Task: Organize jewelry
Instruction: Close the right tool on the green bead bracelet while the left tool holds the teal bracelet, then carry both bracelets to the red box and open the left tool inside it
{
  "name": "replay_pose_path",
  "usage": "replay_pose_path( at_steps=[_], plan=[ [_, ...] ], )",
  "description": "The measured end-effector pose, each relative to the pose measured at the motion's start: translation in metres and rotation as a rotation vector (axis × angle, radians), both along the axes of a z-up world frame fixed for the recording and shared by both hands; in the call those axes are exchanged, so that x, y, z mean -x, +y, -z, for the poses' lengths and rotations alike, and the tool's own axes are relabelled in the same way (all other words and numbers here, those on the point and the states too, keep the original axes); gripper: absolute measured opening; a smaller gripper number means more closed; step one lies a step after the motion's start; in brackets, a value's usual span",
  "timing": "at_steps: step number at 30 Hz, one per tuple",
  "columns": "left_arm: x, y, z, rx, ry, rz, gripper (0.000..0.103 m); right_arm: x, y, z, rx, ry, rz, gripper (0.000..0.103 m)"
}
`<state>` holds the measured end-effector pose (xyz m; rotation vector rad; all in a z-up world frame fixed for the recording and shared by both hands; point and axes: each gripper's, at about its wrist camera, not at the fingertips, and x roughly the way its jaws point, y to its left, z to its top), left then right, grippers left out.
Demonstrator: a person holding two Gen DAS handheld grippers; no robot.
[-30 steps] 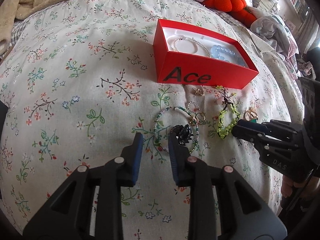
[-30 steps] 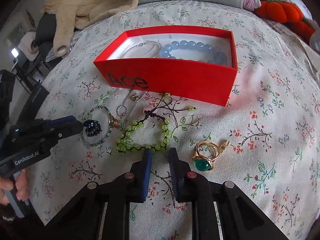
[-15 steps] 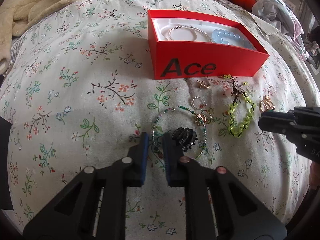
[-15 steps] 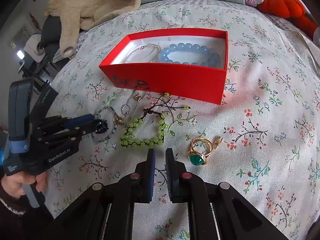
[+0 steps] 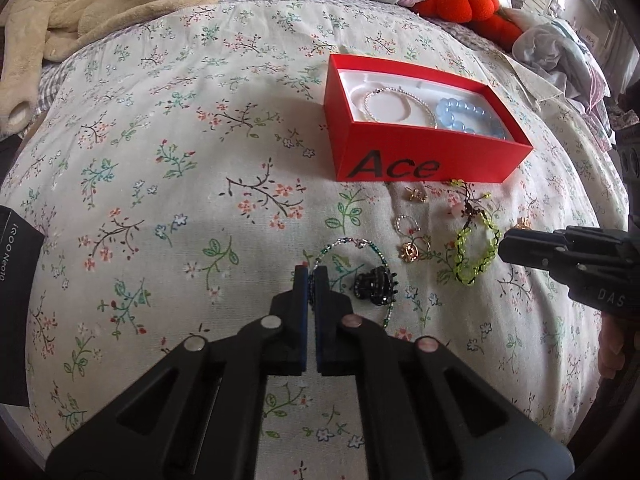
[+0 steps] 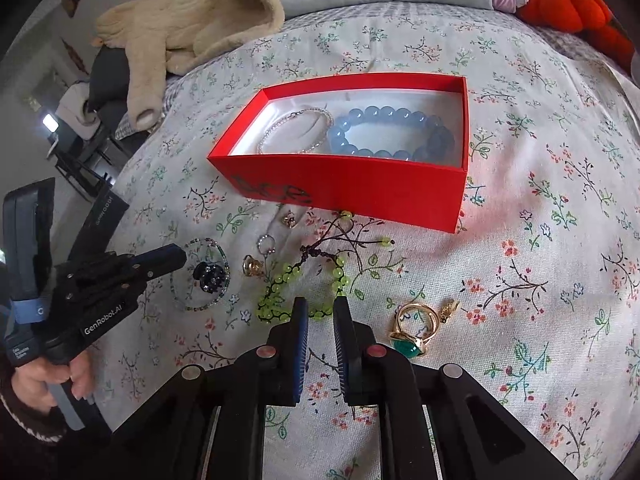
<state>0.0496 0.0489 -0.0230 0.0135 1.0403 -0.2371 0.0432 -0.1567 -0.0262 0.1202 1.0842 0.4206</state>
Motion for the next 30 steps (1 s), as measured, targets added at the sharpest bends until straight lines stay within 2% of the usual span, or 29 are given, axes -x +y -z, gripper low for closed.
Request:
replay_pose_path(
  at_steps=[8,13,14,16,17,19,22,24,26,27,28,30],
  plan=[
    [0.001,0.005,-0.003,0.022,0.003,-0.01,0.003,-0.012,0.004,0.003,-0.013,0.012,0.019,0.019],
    [-0.001,0.007,-0.004,0.032,0.007,-0.018,0.003,-0.011,0.004,-0.009,-0.017,-0.02,0.022,0.02],
    [-0.001,0.007,-0.004,0.031,0.007,-0.016,0.003,-0.011,0.003,-0.011,-0.016,-0.027,0.023,0.023],
    [-0.002,0.006,-0.003,0.028,0.011,-0.015,0.003,-0.012,0.002,-0.011,0.002,-0.029,0.034,0.039],
    [-0.002,0.006,-0.002,0.027,0.014,-0.015,0.003,-0.012,0.002,-0.01,0.016,-0.036,0.046,0.056],
    [-0.003,0.006,0.0,0.021,0.02,-0.018,0.003,-0.014,0.003,-0.004,0.062,-0.029,0.058,0.058],
    [-0.003,0.005,0.002,0.012,0.022,-0.02,0.003,-0.018,0.006,0.005,0.098,-0.012,0.06,0.053],
    [-0.004,0.004,0.002,0.007,0.023,-0.022,0.003,-0.019,0.011,0.011,0.139,-0.011,0.047,0.034],
    [-0.004,0.003,0.001,0.001,0.023,-0.025,0.003,-0.018,0.017,0.014,0.196,-0.031,0.02,0.023],
    [-0.003,0.003,0.001,-0.001,0.021,-0.027,0.003,-0.018,0.02,0.013,0.209,-0.04,0.001,0.013],
    [-0.003,0.003,-0.001,-0.002,0.018,-0.028,0.003,-0.018,0.02,0.013,0.21,-0.036,-0.01,0.009],
    [-0.001,0.002,-0.005,0.004,0.01,-0.03,0.003,-0.017,0.018,0.01,0.202,-0.03,-0.008,0.009]
  ],
)
